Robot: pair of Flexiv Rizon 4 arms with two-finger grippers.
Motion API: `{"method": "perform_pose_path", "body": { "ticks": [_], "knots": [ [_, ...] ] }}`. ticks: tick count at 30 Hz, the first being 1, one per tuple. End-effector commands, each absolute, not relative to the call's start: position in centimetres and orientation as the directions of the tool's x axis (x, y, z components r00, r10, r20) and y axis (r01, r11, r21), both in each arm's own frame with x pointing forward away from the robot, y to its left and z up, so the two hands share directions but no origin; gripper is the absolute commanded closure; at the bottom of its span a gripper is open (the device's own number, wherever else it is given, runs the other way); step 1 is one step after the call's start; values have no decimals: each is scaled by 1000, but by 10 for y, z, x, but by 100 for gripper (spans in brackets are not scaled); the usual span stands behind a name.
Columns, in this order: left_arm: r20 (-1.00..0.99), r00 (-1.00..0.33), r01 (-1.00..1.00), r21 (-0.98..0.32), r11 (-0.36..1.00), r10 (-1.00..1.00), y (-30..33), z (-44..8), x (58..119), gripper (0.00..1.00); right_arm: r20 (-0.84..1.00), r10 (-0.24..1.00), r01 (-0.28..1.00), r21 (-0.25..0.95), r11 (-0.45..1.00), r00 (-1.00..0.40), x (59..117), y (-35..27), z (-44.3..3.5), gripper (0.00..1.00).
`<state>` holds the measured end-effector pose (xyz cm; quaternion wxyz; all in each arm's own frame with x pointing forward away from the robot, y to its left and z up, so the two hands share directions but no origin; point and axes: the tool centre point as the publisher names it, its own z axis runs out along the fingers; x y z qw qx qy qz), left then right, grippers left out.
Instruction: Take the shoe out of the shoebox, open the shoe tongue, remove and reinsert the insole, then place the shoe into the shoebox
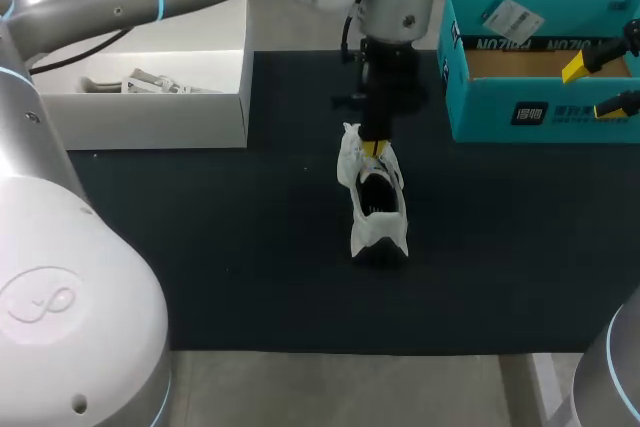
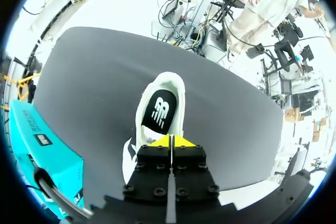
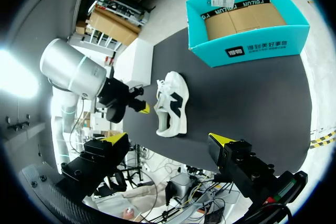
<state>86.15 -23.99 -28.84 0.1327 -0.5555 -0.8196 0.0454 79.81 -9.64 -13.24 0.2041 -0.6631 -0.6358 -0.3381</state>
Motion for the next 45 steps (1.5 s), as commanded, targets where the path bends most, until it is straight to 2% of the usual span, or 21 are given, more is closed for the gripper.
{"method": "perform_pose_path", "body": {
  "ticks": [1, 3, 4, 6, 10, 12, 19, 21, 22, 34, 35, 37, 39, 45],
  "knots": [
    [175, -670, 692, -204, 692, 722, -242, -286, 858, 100, 707, 706, 981, 158, -109, -35, 798, -96, -133, 0],
    [159, -793, 562, -183, 807, 589, -242, -284, 857, 100, 707, 706, 981, 158, -109, -35, 798, -96, -133, 0],
    [162, -870, 449, -127, 884, 465, -244, -284, 856, 100, 707, 706, 981, 158, -109, -35, 798, -96, -133, 0],
    [132, -920, 353, -123, 927, 368, -243, -284, 854, 100, 707, 706, 981, 158, -109, -35, 798, -96, -133, 0],
    [36, -999, 28, 15, 999, 28, -244, -282, 846, 100, 707, 706, 981, 158, -109, -35, 798, -96, -133, 0],
    [-17, -980, -199, 79, 977, -198, -244, -280, 842, 100, 707, 706, 981, 158, -109, -35, 798, -96, -133, 0],
    [-79, -909, -414, 51, 909, -410, -225, -272, 836, 100, 707, 706, 981, 158, -109, -35, 798, -96, -133, 0],
    [-81, -880, -474, 99, 875, -468, -223, -273, 837, 100, 707, 706, 981, 158, -109, -35, 798, -96, -133, 0],
    [-46, -898, -439, 132, 889, -437, -223, -274, 839, 100, 707, 706, 981, 158, -109, -35, 798, -96, -133, 0],
    [-46, -898, -439, 132, 889, -437, -223, -274, 839, 100, 707, 706, 981, 158, -109, -35, 798, -96, -133, 0],
    [-92, -880, -473, 92, 876, -465, -226, -276, 838, 100, 707, 706, 981, 158, -109, -35, 798, -96, -133, 0],
    [0, -884, -467, 1, 884, -467, -228, -278, 834, 100, 707, 706, 981, 158, -109, -35, 798, -96, -133, 0],
    [7, -884, -467, -52, 883, -467, -227, -281, 832, 100, 707, 706, 981, 158, -109, -35, 798, -96, -133, 0],
    [109, -913, -407, -142, 902, -394, -224, -290, 827, 100, 707, 706, 981, 158, -109, -35, 798, -96, -133, 0]
  ]
}}
